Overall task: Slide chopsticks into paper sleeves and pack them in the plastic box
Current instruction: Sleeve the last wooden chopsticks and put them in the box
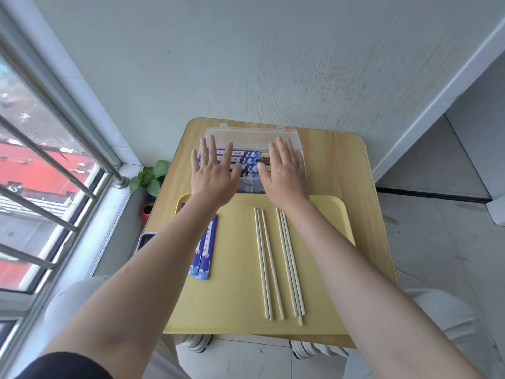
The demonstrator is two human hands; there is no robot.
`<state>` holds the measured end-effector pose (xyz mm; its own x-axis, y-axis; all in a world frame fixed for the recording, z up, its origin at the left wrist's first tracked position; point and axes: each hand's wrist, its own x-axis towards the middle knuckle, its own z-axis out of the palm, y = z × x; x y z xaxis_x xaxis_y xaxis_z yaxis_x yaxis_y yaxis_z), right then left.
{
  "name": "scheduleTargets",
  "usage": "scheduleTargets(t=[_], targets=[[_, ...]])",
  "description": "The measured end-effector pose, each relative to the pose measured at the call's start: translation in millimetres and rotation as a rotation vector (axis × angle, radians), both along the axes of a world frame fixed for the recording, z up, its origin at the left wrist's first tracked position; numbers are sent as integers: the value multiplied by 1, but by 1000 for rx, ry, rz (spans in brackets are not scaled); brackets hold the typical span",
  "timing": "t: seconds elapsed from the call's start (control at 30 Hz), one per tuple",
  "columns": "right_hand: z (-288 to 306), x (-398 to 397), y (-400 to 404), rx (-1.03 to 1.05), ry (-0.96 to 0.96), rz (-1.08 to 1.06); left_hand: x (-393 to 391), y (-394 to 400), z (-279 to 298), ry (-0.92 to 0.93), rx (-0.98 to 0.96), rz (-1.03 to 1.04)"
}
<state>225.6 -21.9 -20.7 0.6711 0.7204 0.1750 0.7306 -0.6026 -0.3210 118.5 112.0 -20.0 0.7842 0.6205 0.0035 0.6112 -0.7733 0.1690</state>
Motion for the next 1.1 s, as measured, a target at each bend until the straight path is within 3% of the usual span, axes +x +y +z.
scheduleTargets(t=[0.07,0.13,0.3,0.4,0.77,1.0,1.1], targets=[[5,-18,-3,150,-105,4,-10,-11,6,-97,37,-11],[9,-38,-7,130,-50,4,-26,-26,7,-179,8,62],[-1,-80,-22,-577,203,-16,-77,-58,-27,69,-105,225],[-12,-97,-35,-721,274,-70,-97,-68,-43,126,-115,261],[-13,-116,-61,-544,309,-200,-103,-71,-40,83,-88,218],[-19,-119,-62,-465,316,-254,-102,-64,-37,-69,-81,296],[-21,-119,-64,-439,318,-256,-100,-70,-27,-234,-301,335]])
